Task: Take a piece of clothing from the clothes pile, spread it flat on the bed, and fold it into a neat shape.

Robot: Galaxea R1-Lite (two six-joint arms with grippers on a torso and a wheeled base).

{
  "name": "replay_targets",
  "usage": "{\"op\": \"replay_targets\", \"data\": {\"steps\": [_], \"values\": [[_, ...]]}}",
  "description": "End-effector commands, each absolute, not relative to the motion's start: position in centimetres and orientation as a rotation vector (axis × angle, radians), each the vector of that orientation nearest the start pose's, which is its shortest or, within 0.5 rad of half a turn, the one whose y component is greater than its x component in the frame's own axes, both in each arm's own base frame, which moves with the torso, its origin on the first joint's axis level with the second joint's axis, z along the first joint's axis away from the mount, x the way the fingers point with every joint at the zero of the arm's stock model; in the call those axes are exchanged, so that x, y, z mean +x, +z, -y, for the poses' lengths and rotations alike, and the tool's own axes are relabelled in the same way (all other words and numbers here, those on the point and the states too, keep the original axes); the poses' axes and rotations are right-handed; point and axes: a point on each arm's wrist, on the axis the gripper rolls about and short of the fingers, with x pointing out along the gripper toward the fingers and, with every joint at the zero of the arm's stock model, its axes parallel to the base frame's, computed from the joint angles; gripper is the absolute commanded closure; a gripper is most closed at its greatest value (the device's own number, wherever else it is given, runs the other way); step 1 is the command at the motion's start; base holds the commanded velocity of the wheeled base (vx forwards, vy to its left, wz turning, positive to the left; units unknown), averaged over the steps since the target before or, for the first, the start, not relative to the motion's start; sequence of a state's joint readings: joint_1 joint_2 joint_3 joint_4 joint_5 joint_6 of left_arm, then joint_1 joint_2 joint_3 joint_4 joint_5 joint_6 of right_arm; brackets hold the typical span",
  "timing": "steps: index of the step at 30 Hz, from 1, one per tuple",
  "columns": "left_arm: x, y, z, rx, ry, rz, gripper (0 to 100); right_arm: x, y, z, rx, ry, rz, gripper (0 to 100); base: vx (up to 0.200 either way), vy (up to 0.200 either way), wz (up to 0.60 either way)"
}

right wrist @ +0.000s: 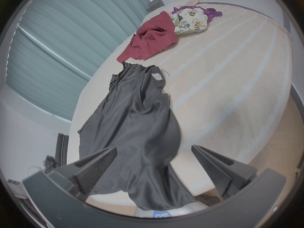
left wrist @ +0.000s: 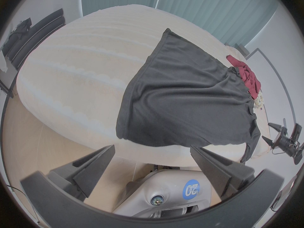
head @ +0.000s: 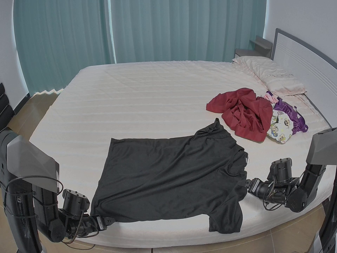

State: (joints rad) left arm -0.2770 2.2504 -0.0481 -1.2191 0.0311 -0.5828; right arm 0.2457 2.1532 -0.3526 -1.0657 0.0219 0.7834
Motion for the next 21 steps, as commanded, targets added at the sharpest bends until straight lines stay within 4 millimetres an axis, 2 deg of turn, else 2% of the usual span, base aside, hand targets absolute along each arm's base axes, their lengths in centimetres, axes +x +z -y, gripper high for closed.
{"op": "replay_targets", "data": {"steps": [1, 16, 21], "values": [[19.1, -4.4, 5.4, -0.378, 0.070, -1.039, 0, 25.4, -1.5, -6.5, 0.626, -0.048, -0.833, 0, 0.000, 0.000, 0.00], [18.7, -5.0, 5.4, -0.400, 0.098, -1.043, 0, 24.0, -2.2, -7.3, 0.569, -0.014, -0.882, 0, 0.000, 0.000, 0.00], [19.4, -4.7, 5.7, -0.419, 0.076, -0.984, 0, 23.3, -2.4, -7.9, 0.542, 0.011, -0.907, 0, 0.000, 0.000, 0.00]]}}
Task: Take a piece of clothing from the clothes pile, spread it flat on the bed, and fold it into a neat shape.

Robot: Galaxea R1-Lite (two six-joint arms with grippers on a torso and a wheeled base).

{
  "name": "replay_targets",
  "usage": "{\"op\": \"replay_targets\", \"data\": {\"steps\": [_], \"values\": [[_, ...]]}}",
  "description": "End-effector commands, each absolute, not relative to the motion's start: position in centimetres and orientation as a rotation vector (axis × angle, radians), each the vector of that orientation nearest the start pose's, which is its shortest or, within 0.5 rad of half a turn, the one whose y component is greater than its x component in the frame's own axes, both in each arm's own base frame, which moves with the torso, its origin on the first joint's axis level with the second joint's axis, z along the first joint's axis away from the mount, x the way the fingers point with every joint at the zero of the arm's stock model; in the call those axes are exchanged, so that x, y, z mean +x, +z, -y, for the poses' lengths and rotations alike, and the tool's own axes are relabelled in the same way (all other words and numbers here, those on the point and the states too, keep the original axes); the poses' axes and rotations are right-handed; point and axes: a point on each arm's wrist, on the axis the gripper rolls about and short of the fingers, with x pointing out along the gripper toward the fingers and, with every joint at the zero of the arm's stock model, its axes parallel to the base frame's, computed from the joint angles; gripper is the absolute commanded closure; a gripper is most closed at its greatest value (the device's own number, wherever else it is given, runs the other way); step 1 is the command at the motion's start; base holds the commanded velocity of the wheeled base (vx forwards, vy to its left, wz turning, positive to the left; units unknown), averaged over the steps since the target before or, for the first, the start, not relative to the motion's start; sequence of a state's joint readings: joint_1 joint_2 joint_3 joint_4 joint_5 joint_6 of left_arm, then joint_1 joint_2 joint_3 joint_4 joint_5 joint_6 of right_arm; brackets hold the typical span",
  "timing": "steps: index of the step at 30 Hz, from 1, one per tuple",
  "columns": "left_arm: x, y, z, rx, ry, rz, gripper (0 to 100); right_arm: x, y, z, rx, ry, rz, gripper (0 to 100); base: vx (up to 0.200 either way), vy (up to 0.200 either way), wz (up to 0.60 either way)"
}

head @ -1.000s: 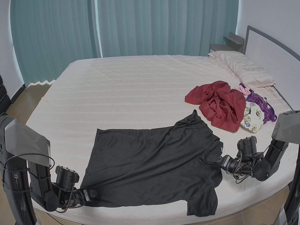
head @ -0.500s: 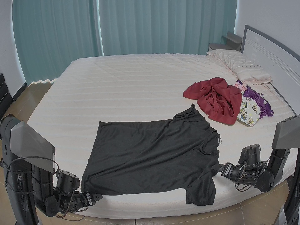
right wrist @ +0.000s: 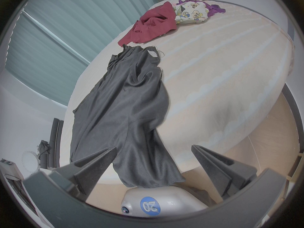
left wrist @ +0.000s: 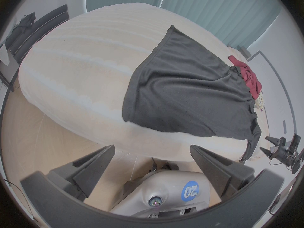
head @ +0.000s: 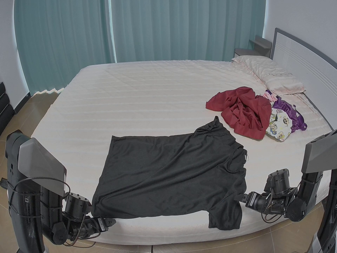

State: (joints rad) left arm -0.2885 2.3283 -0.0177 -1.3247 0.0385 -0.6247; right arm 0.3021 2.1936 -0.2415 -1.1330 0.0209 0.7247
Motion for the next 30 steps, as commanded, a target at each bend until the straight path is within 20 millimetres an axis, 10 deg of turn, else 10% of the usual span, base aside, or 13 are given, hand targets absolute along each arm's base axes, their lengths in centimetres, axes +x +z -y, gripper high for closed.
{"op": "replay_targets", "data": {"steps": [1, 27, 28, 30], "values": [[19.7, -4.6, 5.7, -0.434, 0.077, -0.961, 0, 23.2, -2.5, -7.9, 0.534, 0.015, -0.910, 0, 0.000, 0.000, 0.00], [21.8, -6.9, 5.2, -0.452, 0.175, -0.840, 0, 24.0, -4.5, -9.4, 0.463, 0.076, -0.894, 0, 0.000, 0.000, 0.00], [21.8, -6.8, 5.2, -0.452, 0.175, -0.839, 100, 24.0, -4.5, -9.4, 0.461, 0.075, -0.893, 0, 0.000, 0.000, 0.00], [21.8, -6.8, 5.2, -0.454, 0.175, -0.837, 100, 23.8, -5.4, -9.3, 0.409, 0.091, -0.906, 0, 0.000, 0.000, 0.00]]}}
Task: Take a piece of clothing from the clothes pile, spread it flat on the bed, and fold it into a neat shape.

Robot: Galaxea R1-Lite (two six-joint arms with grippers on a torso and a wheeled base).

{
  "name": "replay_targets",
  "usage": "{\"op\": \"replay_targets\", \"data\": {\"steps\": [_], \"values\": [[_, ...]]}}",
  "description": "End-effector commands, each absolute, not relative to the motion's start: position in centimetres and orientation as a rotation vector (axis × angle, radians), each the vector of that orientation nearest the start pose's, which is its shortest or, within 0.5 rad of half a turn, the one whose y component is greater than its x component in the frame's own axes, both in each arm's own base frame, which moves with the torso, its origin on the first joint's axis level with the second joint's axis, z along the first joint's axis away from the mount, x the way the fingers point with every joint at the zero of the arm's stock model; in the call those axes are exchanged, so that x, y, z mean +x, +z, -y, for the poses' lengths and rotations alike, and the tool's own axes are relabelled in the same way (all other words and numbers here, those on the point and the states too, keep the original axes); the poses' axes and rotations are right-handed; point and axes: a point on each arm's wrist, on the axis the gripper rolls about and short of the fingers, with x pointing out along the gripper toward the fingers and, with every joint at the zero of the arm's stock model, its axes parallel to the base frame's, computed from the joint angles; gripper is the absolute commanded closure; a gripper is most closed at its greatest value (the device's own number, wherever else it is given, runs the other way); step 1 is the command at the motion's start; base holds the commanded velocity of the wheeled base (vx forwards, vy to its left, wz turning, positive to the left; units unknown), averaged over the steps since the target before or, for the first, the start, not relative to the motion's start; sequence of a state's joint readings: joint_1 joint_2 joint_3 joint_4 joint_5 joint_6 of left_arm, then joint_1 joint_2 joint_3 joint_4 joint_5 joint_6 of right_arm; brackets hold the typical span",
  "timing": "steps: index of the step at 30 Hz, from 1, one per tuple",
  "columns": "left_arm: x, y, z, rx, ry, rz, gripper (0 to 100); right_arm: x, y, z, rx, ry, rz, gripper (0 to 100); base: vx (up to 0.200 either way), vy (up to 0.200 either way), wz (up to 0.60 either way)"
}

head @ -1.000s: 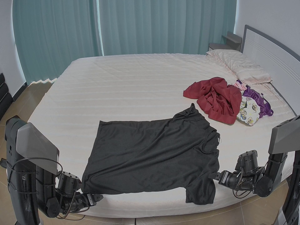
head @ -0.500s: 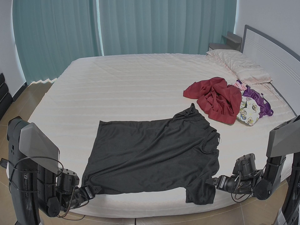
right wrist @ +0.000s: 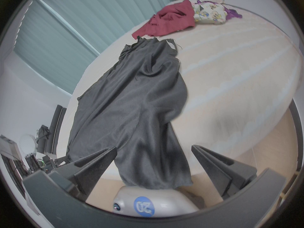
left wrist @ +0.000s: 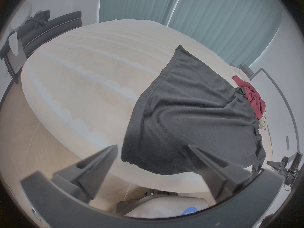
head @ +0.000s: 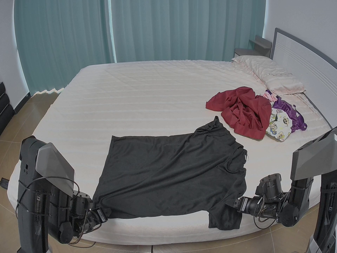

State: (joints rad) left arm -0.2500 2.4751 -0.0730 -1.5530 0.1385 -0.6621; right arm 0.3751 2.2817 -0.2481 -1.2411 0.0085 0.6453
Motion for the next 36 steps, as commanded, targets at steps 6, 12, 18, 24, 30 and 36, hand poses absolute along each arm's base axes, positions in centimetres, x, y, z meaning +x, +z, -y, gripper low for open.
{"op": "replay_targets", "data": {"steps": [6, 12, 18, 24, 30, 36], "values": [[21.8, -6.8, 5.0, -0.457, 0.181, -0.836, 100, 22.0, -5.8, -7.9, 0.213, 0.203, -0.918, 0, 0.000, 0.000, 0.00], [21.5, -6.8, 5.0, -0.455, 0.182, -0.847, 100, 21.3, -7.1, -7.6, 0.179, 0.298, -0.917, 0, 0.000, 0.000, 0.00], [21.5, -6.8, 5.0, -0.455, 0.182, -0.851, 100, 20.9, -7.3, -7.6, 0.168, 0.310, -0.934, 0, 0.000, 0.000, 0.00], [21.5, -6.8, 5.0, -0.453, 0.178, -0.850, 100, 20.9, -7.3, -7.8, 0.128, 0.340, -0.930, 0, 0.000, 0.000, 0.00], [21.5, -6.8, 5.1, -0.453, 0.178, -0.853, 100, 21.3, -7.3, -8.0, 0.137, 0.343, -0.914, 100, 0.000, 0.000, 0.00], [21.4, -6.8, 5.1, -0.452, 0.177, -0.855, 100, 21.7, -7.5, -8.4, 0.136, 0.325, -0.895, 100, 0.000, 0.000, 0.00]]}}
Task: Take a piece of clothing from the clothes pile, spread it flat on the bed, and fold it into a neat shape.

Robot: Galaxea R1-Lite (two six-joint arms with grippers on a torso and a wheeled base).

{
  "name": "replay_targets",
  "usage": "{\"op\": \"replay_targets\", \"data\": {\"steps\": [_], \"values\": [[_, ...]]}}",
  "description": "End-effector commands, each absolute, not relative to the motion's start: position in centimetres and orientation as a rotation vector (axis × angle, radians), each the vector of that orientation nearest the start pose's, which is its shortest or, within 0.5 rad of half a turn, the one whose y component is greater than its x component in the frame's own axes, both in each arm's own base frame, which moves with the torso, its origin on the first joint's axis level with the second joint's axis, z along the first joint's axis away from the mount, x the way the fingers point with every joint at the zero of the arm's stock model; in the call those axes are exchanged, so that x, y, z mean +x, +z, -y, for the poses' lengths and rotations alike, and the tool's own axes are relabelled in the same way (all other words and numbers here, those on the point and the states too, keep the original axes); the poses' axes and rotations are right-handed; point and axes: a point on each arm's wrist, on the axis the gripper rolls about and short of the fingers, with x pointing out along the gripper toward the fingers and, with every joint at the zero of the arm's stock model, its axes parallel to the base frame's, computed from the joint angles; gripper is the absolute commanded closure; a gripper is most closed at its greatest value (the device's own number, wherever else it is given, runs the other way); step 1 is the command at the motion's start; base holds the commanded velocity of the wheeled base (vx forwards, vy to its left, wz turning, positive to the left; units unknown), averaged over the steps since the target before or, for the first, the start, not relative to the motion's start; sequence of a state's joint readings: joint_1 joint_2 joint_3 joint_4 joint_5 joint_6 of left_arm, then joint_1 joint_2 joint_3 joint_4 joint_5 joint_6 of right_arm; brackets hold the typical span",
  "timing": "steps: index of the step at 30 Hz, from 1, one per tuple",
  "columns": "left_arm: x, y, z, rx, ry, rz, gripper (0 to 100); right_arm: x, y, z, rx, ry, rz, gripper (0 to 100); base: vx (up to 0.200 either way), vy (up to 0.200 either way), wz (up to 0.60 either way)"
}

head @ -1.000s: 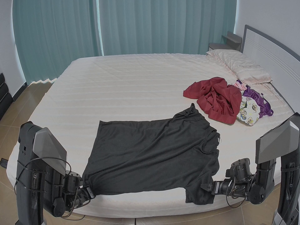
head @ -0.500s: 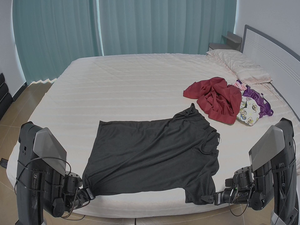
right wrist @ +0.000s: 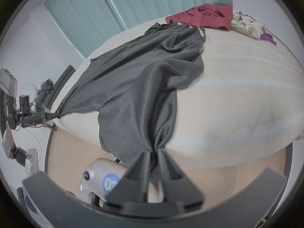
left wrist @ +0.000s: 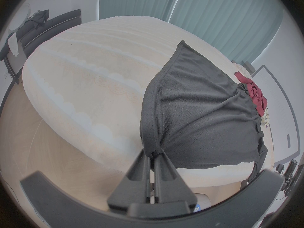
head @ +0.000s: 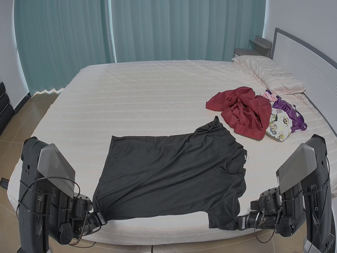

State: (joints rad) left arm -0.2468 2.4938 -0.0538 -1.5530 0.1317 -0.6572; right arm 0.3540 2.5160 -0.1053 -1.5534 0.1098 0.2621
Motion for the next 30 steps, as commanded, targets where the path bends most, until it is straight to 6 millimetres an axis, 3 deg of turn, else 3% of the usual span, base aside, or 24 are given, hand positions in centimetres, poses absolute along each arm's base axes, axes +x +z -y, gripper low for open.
{"op": "replay_targets", "data": {"steps": [1, 6, 12, 18, 30], "values": [[21.4, -6.8, 5.1, -0.452, 0.177, -0.855, 100, 21.5, -7.5, -8.4, 0.132, 0.305, -0.901, 100, 0.000, 0.000, 0.00], [21.0, -6.6, 5.1, -0.443, 0.176, -0.867, 100, 19.4, -6.5, -7.2, 0.110, 0.276, -0.963, 100, 0.000, 0.000, 0.00], [20.2, -6.5, 4.9, -0.379, 0.162, -0.896, 100, 20.1, -5.0, -5.9, 0.119, 0.211, -0.905, 100, 0.000, 0.000, 0.00], [20.1, -6.6, 5.1, -0.368, 0.161, -0.908, 100, 18.5, -4.2, -5.1, 0.084, 0.175, -1.052, 100, 0.000, 0.000, 0.00], [18.7, -7.2, 5.7, -0.276, 0.183, -1.020, 100, 17.7, -5.9, -4.8, -0.009, 0.102, -1.157, 100, 0.000, 0.000, 0.00]]}}
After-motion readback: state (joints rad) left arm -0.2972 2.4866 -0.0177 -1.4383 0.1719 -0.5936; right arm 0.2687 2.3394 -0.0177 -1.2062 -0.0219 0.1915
